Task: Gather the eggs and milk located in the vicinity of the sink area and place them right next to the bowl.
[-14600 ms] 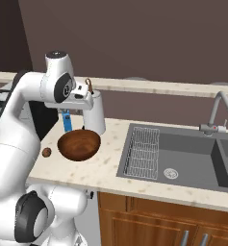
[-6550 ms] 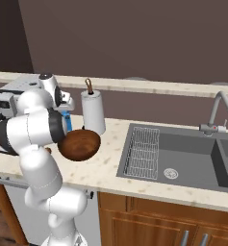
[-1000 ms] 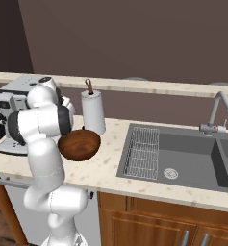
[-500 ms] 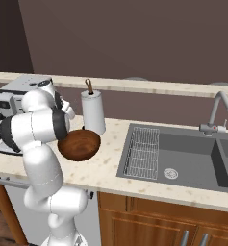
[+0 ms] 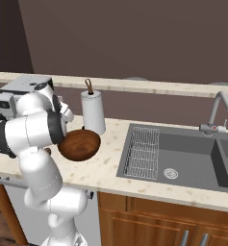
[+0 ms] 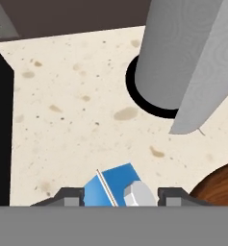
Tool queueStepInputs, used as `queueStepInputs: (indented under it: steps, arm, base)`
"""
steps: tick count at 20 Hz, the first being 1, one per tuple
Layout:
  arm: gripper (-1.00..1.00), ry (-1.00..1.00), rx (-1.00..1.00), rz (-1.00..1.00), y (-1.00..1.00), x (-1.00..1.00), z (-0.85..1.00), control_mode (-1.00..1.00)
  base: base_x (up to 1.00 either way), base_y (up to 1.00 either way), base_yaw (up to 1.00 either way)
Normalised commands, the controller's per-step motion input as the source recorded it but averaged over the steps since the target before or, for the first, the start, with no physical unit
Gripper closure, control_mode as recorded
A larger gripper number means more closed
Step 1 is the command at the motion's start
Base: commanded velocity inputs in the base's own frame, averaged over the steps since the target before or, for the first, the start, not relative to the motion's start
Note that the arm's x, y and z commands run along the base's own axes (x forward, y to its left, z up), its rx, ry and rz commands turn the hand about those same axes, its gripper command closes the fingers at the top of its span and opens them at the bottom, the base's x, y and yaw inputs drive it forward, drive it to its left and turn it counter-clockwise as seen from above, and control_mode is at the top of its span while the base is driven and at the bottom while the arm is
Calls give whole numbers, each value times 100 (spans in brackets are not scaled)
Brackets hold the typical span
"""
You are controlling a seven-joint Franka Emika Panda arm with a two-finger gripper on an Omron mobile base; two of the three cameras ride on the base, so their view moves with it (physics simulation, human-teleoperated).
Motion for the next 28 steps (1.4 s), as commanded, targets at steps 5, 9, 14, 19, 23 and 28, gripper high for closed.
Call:
queueStepInputs:
  steps: [5, 9, 14, 19, 23, 28]
  arm:
    - [100, -1, 0, -1, 0, -12, -3, -100]
    - [100, -2, 0, 0, 0, -1, -2, -100]
    - [-100, -1, 0, 0, 0, -4, 0, -100]
    - [-100, 0, 0, 0, 0, -1, 0, -100]
    - [-100, 0, 0, 0, 0, 0, 0, -100]
    - [-100, 0, 0, 0, 0, 0, 0, -100]
  base:
    - [0, 0, 0]
    - [0, 0, 0]
    - [0, 0, 0]
    - [0, 0, 0]
    - [0, 0, 0]
    - [0, 0, 0]
